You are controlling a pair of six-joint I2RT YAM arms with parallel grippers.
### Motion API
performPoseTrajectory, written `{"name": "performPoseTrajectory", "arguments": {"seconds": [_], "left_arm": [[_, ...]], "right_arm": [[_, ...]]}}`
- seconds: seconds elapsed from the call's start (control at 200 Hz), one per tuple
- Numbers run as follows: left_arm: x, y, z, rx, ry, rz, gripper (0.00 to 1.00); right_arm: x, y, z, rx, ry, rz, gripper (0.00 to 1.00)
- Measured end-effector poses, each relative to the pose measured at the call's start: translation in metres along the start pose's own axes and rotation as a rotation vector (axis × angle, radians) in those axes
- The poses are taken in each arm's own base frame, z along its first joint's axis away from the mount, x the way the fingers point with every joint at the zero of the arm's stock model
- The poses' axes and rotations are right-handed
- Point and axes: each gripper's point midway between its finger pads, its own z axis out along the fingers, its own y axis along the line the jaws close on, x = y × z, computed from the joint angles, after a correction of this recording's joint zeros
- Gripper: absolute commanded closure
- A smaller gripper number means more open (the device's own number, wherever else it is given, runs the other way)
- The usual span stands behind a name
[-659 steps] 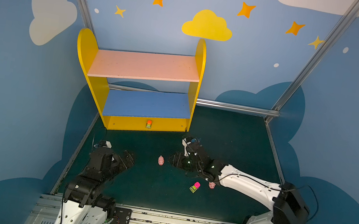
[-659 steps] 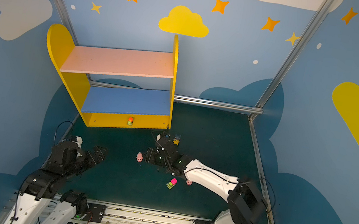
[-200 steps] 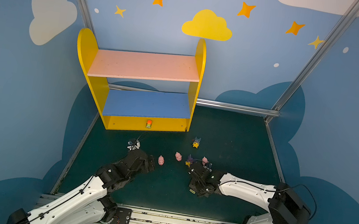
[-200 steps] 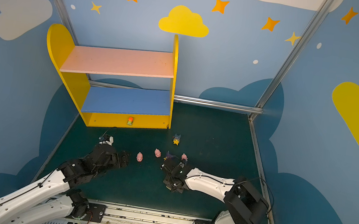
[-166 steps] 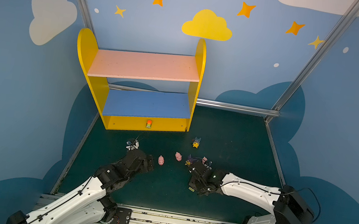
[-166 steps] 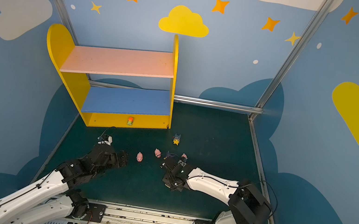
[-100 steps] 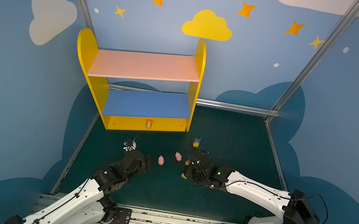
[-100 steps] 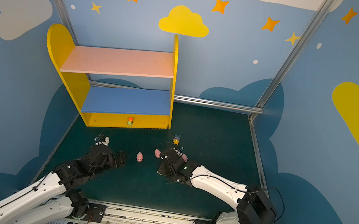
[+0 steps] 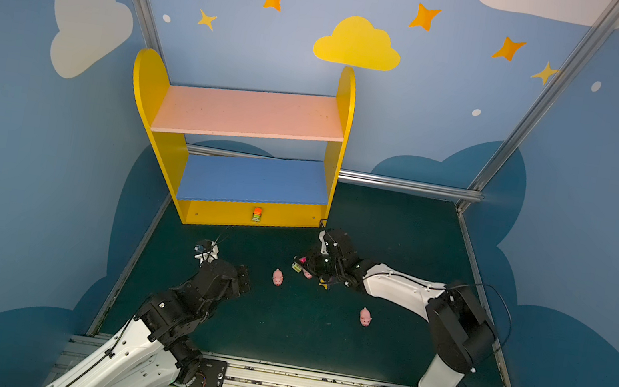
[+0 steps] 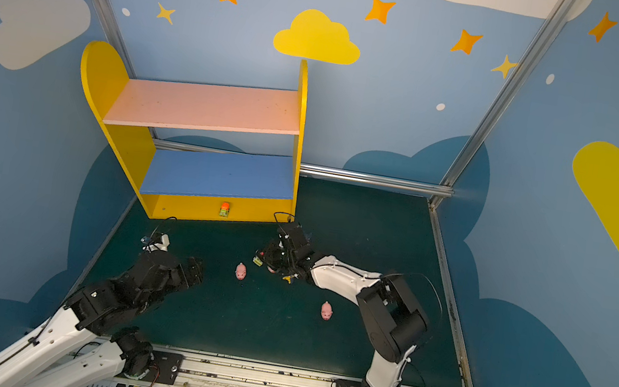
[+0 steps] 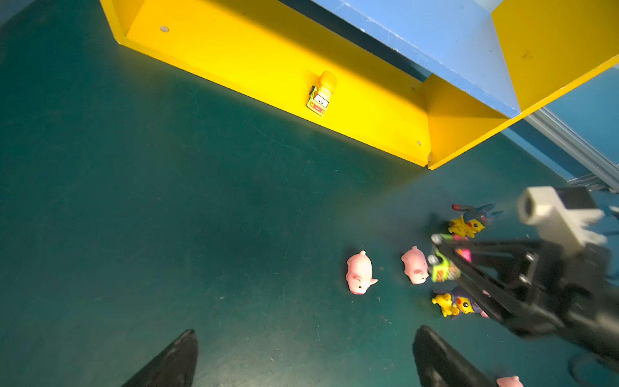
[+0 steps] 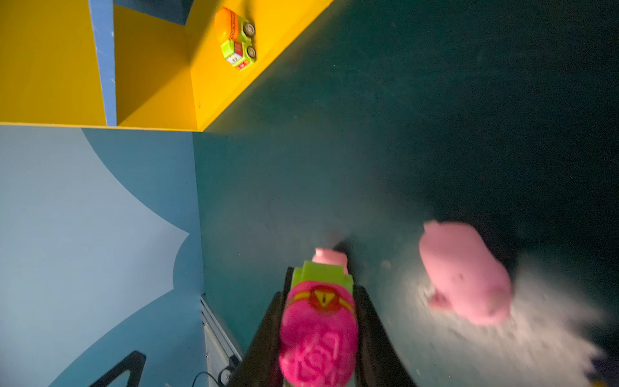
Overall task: Organize plastic toys on shelves
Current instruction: Pick up the plastic toy from the bottom-center of the table.
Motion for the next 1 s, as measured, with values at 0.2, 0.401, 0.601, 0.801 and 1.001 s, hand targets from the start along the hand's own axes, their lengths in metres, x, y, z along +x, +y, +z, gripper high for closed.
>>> {"name": "performPoseTrajectory", "arguments": {"seconds": [0.2,0.401,0.601,0.801,1.001], "left_arm": [[-0.013,0.005,-0.013,-0.031,-0.029,-0.012,0.0],[-0.018,0.013,-0.018,-0.063,-0.048,-0.015,0.0],[-0.02,0.019,-0.018,-0.099,-0.049,-0.011,0.0],[-0.023,0.023,-0.016,-0.125,-0.048,-0.005,0.0],[-0.028,0.023,-0.013,-0.147,-0.04,0.0,0.0]], "right_arm": [[-0.033,0.008,0.028,-0.084,0.003,0.02,0.81],[-0.052,0.019,0.045,-0.145,0.005,0.028,0.81],[-0.054,0.017,0.061,-0.164,0.024,0.042,0.8],[-0.051,0.006,0.073,-0.15,0.044,0.068,0.8],[-0.059,0.011,0.082,-0.18,0.042,0.071,0.8]]}}
